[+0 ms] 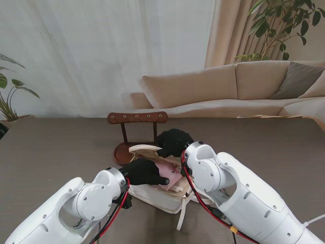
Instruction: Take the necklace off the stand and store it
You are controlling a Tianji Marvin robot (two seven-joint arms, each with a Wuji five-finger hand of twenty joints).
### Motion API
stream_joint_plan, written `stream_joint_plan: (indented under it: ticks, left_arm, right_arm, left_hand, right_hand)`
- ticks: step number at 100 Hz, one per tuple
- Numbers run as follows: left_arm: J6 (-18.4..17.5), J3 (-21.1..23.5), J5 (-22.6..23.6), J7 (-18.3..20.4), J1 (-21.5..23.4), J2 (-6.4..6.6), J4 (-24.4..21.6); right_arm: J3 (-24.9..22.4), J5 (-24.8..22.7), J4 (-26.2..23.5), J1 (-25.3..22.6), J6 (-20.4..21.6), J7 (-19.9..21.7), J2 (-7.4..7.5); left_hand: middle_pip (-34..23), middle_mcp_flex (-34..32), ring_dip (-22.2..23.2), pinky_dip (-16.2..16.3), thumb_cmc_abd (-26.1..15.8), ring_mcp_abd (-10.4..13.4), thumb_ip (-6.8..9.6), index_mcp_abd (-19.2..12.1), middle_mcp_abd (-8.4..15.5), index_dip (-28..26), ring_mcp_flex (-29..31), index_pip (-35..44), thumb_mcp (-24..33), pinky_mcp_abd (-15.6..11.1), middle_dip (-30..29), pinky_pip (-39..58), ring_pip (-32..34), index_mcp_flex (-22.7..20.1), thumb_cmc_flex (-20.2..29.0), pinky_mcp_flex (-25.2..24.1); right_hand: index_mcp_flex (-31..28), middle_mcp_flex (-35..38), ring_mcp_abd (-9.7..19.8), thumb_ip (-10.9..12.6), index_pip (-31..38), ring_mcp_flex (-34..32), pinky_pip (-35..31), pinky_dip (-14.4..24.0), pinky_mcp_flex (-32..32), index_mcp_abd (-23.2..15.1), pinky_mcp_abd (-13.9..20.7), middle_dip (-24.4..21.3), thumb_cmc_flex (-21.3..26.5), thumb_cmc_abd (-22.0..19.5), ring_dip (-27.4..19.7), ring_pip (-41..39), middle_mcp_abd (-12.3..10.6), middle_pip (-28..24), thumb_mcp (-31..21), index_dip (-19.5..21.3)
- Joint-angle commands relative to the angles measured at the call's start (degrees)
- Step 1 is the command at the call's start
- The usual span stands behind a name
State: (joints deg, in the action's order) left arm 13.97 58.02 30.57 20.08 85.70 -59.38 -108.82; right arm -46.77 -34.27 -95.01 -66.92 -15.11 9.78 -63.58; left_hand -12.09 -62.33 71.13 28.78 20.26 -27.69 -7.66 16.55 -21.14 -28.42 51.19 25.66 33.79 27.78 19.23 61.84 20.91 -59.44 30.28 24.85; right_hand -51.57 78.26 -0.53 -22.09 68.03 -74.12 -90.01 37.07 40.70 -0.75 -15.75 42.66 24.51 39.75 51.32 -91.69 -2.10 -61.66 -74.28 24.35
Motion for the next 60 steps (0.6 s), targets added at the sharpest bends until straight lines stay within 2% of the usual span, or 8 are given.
stream_joint_plan:
  ticks: [1,17,42,60]
  left_arm:
    - [-0.37,0.02,0.03,1.21,-0.12,-0.45,0.07]
    - [-1.26,1.6,0.98,1.7,1.14,-0.26,-1.61]
    - [-3.15,8.07,5.45,2.38,7.34,0.05,-7.55]
    - [-6.66,13.72,8.68,-1.57,12.79,-0.59,-10.11]
  right_arm:
    - [0.02,0.11,-0.14,-0.47,0.32,0.96,-0.06]
    - [-0.32,0.01,-0.53,-0.95,0.85,1.04,0.05]
    - [-0.98,-0.61,-1.51,-2.25,2.0,1.31,0.35]
    - [-1.48,-2.39,-2.52,-3.82,4.61,1.47,0.8]
  left_hand:
    - [1.38,1.93,-0.49,-0.64,-2.11,-2.64,1.5,0.62,-1.18,0.18,-2.07,-0.28,-0.51,-1.81,-1.08,-0.76,-0.9,0.26,0.29,-1.07]
    - [0.41,0.54,-0.38,-0.18,-2.37,-2.99,1.55,0.05,-0.51,0.14,-0.9,-0.29,-0.67,-1.08,-0.96,-0.11,-0.2,0.03,0.2,-0.3]
    - [-2.45,-3.54,1.18,1.72,-2.6,-2.78,1.71,-1.03,1.08,-0.66,3.27,1.54,-0.92,-0.62,1.63,3.46,2.67,-1.37,0.58,1.43]
    - [-3.97,-5.28,2.24,2.84,-2.55,-2.25,1.83,-2.05,1.97,-1.02,5.58,2.57,-0.75,-0.68,3.96,5.71,4.44,-1.93,1.03,2.14]
  right_hand:
    - [-1.88,5.0,6.57,0.85,0.81,-1.44,-3.17,2.03,23.42,-1.47,1.19,0.82,2.45,0.78,0.71,-3.34,1.92,-3.19,-4.57,1.39]
    - [-1.81,4.99,6.57,0.83,0.77,-1.44,-3.03,1.96,23.34,-1.56,1.2,0.84,2.34,0.67,0.71,-3.34,1.91,-3.22,-4.52,1.38]
    - [-1.7,4.96,6.31,0.83,0.67,-1.4,-2.55,1.74,23.22,-1.9,0.95,0.71,2.19,0.5,0.6,-3.08,1.92,-2.92,-4.34,1.36]
    - [-1.58,4.96,5.81,0.84,0.5,-1.4,-1.75,1.38,22.99,-2.16,0.46,0.55,1.99,0.26,0.32,-2.53,1.97,-2.54,-4.21,1.15]
